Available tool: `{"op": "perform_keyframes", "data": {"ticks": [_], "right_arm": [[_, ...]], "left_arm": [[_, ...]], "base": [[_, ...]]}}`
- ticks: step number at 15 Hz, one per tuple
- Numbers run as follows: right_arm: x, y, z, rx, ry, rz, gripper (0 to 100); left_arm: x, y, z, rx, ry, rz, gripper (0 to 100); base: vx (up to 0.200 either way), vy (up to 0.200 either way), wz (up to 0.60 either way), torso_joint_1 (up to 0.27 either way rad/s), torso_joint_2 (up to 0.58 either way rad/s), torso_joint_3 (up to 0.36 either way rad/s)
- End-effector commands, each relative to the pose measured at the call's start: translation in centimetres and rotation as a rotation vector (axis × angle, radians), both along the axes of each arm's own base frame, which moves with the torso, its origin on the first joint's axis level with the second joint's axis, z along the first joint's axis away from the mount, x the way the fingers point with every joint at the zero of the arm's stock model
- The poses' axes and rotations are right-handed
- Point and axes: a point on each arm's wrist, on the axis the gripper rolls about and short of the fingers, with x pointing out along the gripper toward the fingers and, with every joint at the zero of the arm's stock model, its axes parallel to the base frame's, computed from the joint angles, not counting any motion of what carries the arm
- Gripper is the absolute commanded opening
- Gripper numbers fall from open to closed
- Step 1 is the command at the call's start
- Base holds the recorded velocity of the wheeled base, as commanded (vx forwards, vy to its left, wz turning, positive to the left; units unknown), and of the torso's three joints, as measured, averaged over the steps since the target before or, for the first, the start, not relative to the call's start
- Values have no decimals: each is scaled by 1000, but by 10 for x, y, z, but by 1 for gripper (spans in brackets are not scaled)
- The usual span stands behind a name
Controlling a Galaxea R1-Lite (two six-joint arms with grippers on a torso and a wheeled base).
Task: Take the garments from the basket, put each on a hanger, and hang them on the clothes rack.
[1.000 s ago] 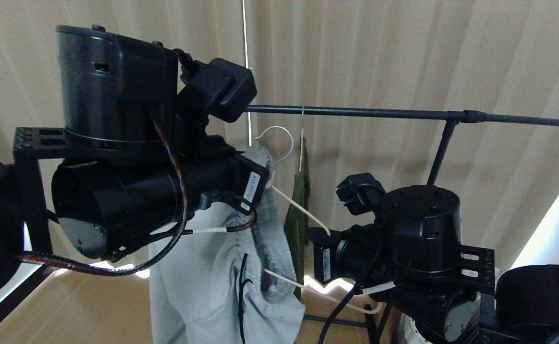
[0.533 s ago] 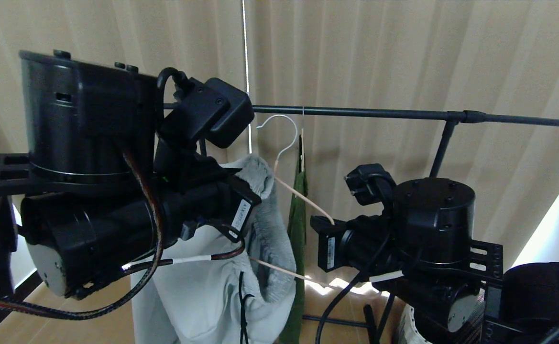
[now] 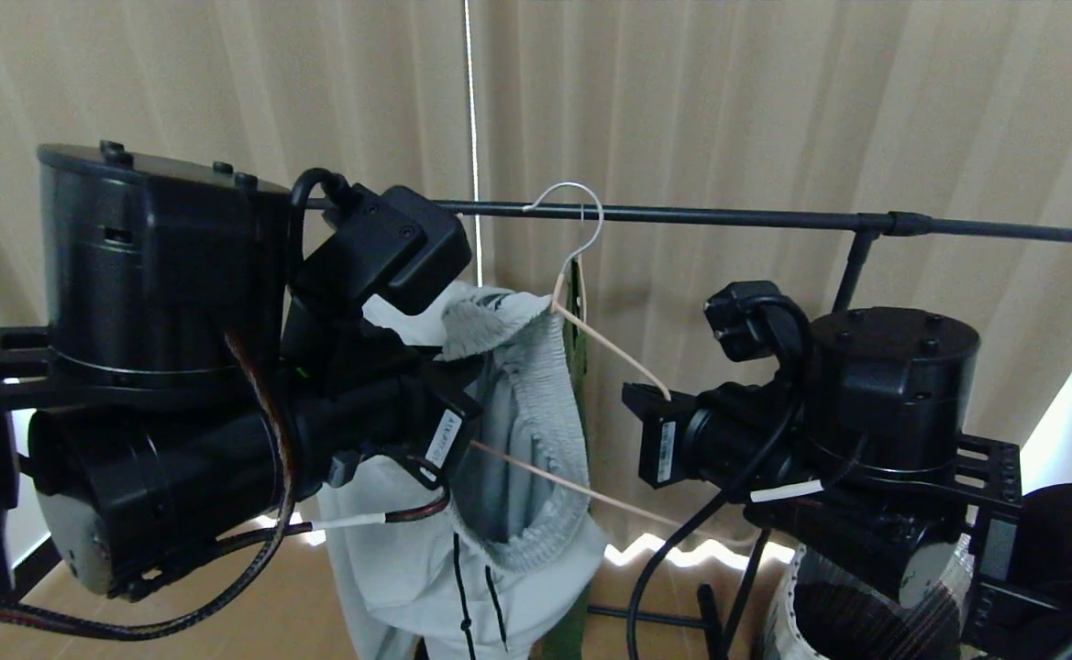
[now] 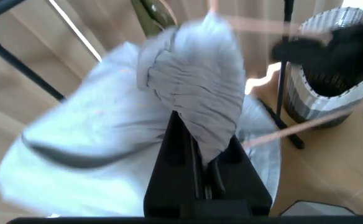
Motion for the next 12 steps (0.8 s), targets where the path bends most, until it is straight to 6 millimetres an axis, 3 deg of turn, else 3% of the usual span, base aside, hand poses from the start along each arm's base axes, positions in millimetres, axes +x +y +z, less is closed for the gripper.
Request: {"op": "perform_keyframes", "data": {"ticks": [1,5,6,12], "right_arm": [[-3,-5,9,20,-22,-4,0],[-5,-7,14,22,-38,0,0],[-6,-8,18,30,-48,-1,0],[-8,-22,26,40,-73,-29,0]], "left_arm": [[-1,1,-5,11,11,-2,0],[-4,3,-7,10,18,-5,0],[-6,4,-7,11,17,-7,100],[-28,17,-6,-3,16,-108,100]], "base": [[0,0,0,0,0,0],[0,0,0,0,0,0],[0,0,0,0,0,0],[0,0,0,0,0,0]]}}
